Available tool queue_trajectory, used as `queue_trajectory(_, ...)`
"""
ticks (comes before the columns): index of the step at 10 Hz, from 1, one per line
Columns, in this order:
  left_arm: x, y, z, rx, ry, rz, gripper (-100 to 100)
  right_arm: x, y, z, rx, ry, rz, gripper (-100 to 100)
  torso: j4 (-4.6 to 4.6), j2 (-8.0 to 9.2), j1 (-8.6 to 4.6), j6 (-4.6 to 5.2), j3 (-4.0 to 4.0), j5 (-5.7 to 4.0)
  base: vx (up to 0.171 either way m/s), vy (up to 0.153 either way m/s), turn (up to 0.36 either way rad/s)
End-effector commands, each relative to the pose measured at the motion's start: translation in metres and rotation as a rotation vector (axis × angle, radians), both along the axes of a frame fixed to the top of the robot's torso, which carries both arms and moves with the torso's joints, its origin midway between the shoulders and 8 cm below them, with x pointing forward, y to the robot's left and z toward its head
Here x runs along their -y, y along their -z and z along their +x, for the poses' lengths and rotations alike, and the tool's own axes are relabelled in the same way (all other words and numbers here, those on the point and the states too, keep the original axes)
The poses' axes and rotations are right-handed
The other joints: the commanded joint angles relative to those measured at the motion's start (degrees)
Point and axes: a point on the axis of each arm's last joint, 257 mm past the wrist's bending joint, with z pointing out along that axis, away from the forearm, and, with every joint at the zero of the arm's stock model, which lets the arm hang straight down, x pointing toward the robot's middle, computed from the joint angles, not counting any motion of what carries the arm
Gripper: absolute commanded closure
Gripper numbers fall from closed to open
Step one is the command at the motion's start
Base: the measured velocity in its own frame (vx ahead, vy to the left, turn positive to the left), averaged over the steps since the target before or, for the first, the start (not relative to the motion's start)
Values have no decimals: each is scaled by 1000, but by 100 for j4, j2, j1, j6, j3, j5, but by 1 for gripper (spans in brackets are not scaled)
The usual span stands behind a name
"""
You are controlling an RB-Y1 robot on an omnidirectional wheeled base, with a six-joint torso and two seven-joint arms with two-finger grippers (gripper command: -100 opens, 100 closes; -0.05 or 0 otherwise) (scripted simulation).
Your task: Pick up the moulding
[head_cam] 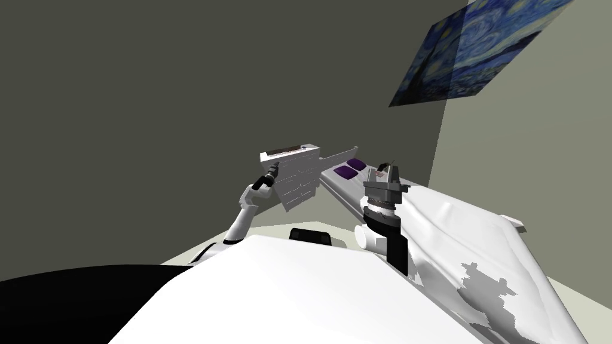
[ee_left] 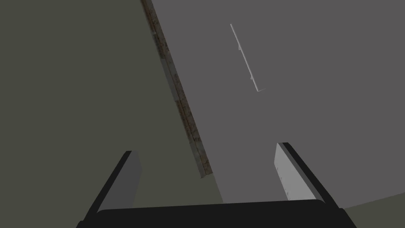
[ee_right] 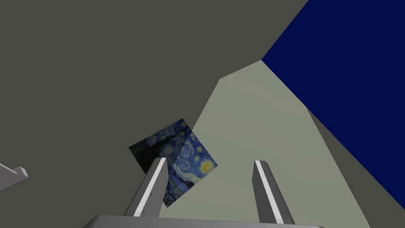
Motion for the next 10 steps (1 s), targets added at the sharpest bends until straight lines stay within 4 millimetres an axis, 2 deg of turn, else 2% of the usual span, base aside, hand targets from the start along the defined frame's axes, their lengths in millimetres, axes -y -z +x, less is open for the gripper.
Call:
queue_trajectory(1, -17, 2, 12, -41, -28, 7, -100, 0, 0, 0, 0, 0, 0, 0, 0, 0, 0, 0, 0, 0, -38, -46, -49)
queue_trajectory(3, -18, 6, 18, -75, -37, 4, -100, 0, 0, 0, 0, 0, 0, 0, 1, 3, -8, 1, 2, -2, -27, -35, -14)
queue_trajectory(4, -36, 3, 28, -98, -64, 7, -100, 0, 0, 0, 0, 0, 0, 0, 0, -1, 0, 0, 0, 0, -32, -41, -64)
queue_trajectory(5, -35, 1, 34, -110, -68, 3, -100, 0, 0, 0, 0, 0, 0, 0, 0, 1, -4, 2, 0, -1, -29, -46, -30)
queue_trajectory(6, -37, 7, 33, -134, -75, 1, -100, 0, 0, 0, 0, 0, 0, 0, 0, 0, -7, 1, 0, -2, -16, -24, 5)
queue_trajectory(7, -56, 1, 41, -152, -105, -1, -100, 0, 0, 0, 0, 0, 0, 0, 0, -1, -1, -1, -1, 0, -21, -51, -66)
queue_trajectory(9, -57, 5, 46, -190, -117, -8, -100, 0, 0, 0, 0, 0, 0, 0, 0, -1, -7, 0, -1, -2, -21, -34, -13)
queue_trajectory(10, -78, -1, 52, -208, -152, -16, -100, 0, 0, 0, 0, 0, 0, 0, -1, -2, 1, -1, -1, 0, -21, -39, -72)
